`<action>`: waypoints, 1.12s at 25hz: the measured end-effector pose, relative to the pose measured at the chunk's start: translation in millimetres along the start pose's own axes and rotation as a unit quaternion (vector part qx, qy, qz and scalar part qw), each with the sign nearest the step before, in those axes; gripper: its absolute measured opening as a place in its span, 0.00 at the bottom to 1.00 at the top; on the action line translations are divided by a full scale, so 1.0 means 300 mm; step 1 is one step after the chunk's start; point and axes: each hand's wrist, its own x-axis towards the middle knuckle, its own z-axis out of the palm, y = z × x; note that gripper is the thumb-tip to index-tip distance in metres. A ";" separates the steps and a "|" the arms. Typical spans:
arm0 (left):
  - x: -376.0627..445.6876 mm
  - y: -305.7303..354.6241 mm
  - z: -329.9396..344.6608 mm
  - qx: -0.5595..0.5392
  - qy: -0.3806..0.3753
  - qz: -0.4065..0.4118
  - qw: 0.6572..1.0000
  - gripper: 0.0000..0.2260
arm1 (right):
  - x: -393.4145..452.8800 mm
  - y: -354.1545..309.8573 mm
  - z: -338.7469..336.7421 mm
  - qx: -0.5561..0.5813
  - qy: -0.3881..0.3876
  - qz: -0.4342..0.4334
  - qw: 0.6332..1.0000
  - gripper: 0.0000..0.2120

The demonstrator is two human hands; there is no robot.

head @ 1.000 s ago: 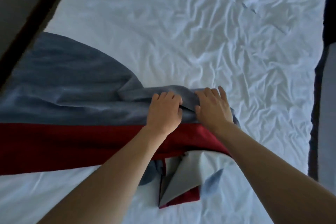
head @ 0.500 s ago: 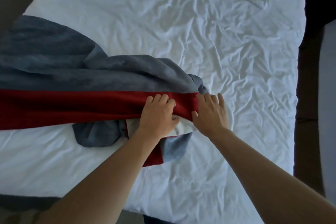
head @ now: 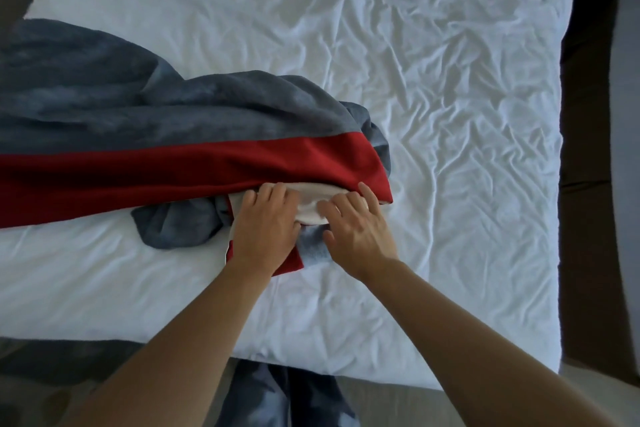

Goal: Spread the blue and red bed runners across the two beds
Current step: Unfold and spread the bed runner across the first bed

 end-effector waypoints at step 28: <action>-0.076 0.620 0.032 -0.078 -0.024 0.022 0.996 0.05 | -0.302 0.449 -0.067 0.046 -0.161 0.260 0.951 0.24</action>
